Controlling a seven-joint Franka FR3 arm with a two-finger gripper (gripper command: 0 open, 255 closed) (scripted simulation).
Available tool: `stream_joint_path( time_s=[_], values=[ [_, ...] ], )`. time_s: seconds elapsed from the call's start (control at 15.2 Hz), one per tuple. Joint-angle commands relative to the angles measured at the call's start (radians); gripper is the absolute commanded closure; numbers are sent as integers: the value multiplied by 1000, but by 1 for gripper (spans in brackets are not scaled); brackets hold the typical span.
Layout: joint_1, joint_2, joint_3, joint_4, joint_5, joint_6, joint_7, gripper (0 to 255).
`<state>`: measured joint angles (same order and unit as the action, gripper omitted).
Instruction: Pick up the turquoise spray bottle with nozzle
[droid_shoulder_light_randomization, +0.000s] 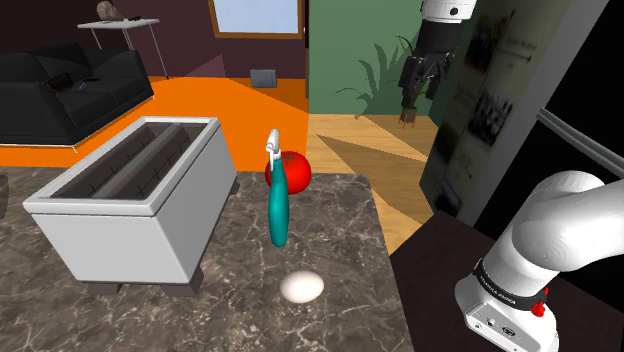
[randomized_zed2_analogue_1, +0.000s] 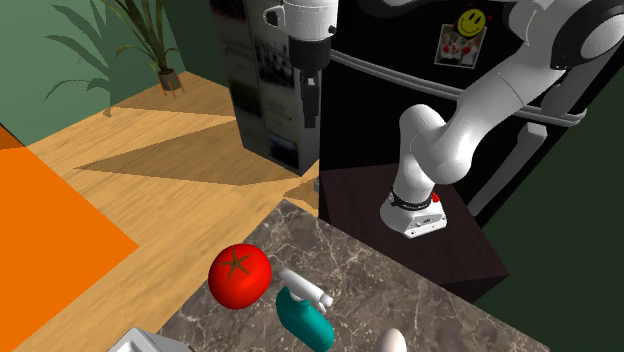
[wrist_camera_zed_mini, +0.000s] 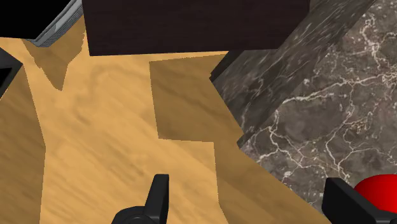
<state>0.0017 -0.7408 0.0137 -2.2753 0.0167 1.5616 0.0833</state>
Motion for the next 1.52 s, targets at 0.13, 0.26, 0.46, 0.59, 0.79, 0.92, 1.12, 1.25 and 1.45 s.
stream_joint_path(
  time_s=[0.13,0.26,0.46,0.59,0.79,0.92,1.12,1.25,1.45],
  values=[
    [8,14,44,12,35,-2,67,0],
    [16,33,87,29,69,-3,135,0],
    [26,72,150,64,116,0,236,0],
    [31,104,192,94,145,4,303,0],
    [35,162,254,149,180,12,403,0],
    [37,206,295,192,199,19,471,0],
    [36,282,357,265,217,29,574,0],
    [35,338,398,321,222,36,644,0],
    [33,433,461,415,216,45,752,0]
  ],
)
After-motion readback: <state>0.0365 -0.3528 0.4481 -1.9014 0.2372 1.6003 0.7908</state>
